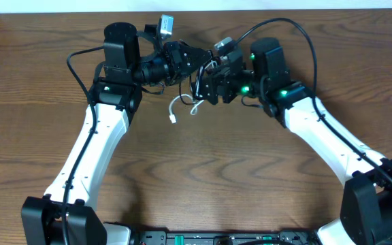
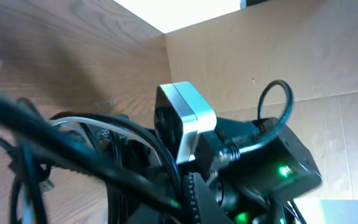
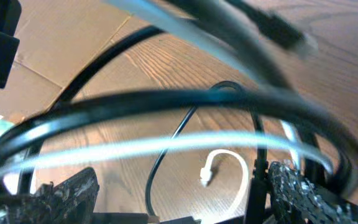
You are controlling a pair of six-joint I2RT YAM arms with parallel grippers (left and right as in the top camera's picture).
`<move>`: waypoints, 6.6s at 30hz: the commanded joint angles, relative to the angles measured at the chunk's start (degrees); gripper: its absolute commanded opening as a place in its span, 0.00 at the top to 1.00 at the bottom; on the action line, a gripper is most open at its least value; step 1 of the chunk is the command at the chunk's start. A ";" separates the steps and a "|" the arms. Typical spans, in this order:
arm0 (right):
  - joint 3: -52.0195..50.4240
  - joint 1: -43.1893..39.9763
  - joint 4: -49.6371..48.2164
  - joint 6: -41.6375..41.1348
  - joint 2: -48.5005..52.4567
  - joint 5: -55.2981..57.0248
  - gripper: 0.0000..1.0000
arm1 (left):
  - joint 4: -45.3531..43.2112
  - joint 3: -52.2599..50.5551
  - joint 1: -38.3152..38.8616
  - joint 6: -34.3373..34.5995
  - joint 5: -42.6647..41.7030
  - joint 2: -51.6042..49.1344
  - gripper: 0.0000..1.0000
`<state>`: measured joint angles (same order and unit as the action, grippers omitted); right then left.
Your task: Untangle cables
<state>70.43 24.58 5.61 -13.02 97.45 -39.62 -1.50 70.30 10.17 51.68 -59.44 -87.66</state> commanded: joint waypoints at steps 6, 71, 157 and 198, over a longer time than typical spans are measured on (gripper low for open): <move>0.11 -6.54 4.98 -0.20 -1.81 -6.01 0.16 | -0.96 0.70 -1.05 -0.81 0.35 0.81 0.92; 0.00 -8.90 23.26 9.16 -9.66 22.56 0.99 | 12.04 0.63 -0.94 -34.23 12.50 0.79 0.93; 0.00 -18.93 27.21 16.09 -18.03 -1.46 0.99 | 5.03 -1.95 18.95 -26.10 25.33 -13.53 0.92; -0.07 -37.16 37.35 -4.09 -1.05 37.09 0.99 | 26.25 -1.84 2.80 -34.05 51.58 9.14 0.93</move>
<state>70.32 -10.94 42.65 -16.97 95.72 -3.97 25.45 68.69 15.00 18.76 -10.20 -81.38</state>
